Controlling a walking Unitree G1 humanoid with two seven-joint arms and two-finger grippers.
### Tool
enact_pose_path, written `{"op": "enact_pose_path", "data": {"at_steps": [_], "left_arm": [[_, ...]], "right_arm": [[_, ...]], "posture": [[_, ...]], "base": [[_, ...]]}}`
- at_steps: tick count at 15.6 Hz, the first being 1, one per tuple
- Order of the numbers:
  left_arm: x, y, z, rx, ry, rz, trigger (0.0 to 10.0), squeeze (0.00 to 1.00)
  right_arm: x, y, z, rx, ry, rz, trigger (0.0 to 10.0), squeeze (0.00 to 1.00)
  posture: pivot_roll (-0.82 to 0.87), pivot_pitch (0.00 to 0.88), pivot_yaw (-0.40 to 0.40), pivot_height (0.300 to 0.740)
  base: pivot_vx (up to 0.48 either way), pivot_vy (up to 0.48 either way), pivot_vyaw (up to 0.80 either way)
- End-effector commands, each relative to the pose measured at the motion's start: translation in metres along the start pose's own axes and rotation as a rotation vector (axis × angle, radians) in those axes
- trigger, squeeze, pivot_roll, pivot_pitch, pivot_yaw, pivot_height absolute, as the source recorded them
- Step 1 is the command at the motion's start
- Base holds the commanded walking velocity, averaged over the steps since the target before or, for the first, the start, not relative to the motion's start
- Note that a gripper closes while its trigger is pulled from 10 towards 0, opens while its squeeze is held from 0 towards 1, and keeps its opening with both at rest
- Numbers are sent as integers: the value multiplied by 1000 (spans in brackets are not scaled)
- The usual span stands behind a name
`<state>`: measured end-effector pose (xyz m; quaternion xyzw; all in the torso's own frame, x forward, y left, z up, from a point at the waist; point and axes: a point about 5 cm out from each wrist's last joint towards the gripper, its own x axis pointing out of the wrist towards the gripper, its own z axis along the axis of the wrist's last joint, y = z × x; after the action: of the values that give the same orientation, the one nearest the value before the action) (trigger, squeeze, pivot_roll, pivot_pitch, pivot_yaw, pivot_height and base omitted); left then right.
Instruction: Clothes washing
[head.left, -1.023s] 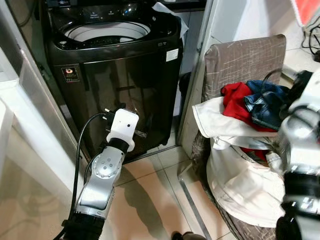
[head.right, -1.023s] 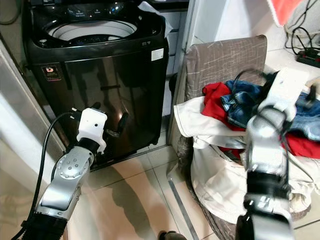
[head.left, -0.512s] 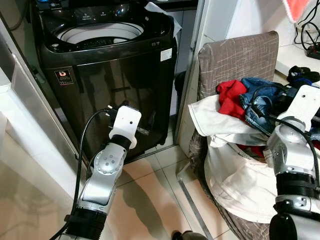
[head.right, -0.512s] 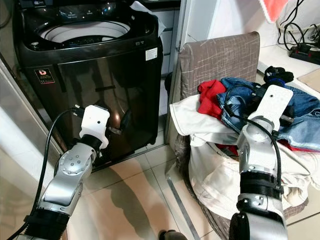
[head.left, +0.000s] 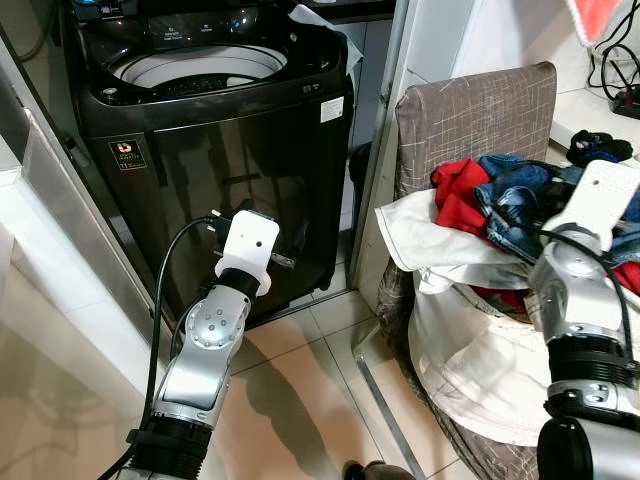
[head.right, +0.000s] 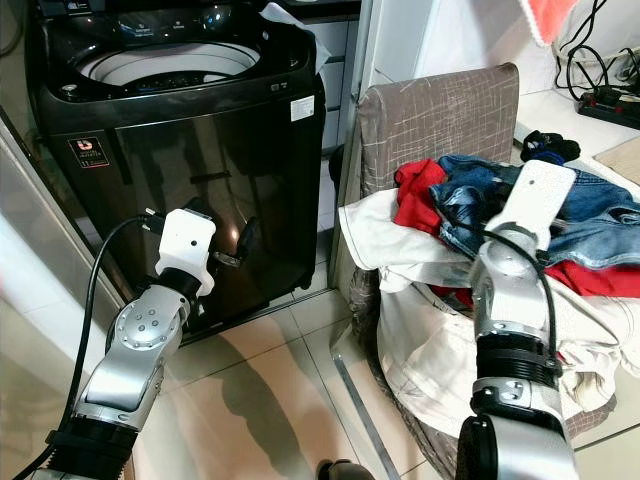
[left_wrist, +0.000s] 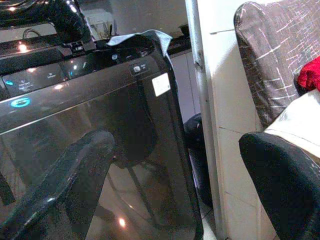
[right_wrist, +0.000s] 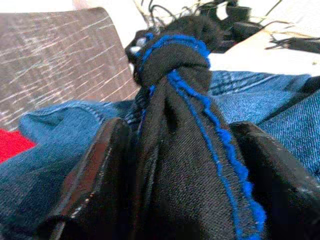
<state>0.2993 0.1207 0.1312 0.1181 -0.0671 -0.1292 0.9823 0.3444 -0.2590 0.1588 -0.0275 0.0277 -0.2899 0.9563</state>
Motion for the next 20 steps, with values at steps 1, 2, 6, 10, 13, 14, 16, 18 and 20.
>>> {"op": "enact_pose_path", "data": {"at_steps": [1,2,6,10,13,14,16,18,20], "left_arm": [[2,1,2,4,-6,6,10000,0],[2,1,2,3,-6,7,10000,0],[2,1,2,2,-4,6,10000,0],[2,2,1,-1,-3,5,10000,0],[3,2,2,6,-7,1,10000,0],[4,2,2,8,-9,-1,10000,0],[5,1,3,8,-11,-6,10000,0],[6,1,3,11,-14,-11,10000,0],[6,0,3,11,-15,-13,10000,0]], "right_arm": [[1,7,2,15,3,28,0,0],[1,9,2,17,-6,43,0,0],[-1,15,-2,20,-5,81,0,0],[-1,16,4,18,-40,90,0,0],[-4,19,6,19,-66,101,0,0],[-5,21,9,10,-89,109,0,0],[-7,25,15,-20,-143,136,0,0],[-8,25,18,-25,-164,139,0,0],[-11,27,31,-45,-250,150,0,0]], "posture": [[-58,15,-2,740],[-56,15,-3,740],[-52,17,-6,740],[-52,7,-3,740],[-54,1,-2,740],[-57,0,0,740],[-60,0,0,740],[-60,0,0,740],[-63,0,-1,740]], "base": [[0,0,0],[0,0,0],[0,0,0],[0,0,0],[0,0,0],[0,0,0],[0,0,0],[0,0,0],[0,0,0]]}}
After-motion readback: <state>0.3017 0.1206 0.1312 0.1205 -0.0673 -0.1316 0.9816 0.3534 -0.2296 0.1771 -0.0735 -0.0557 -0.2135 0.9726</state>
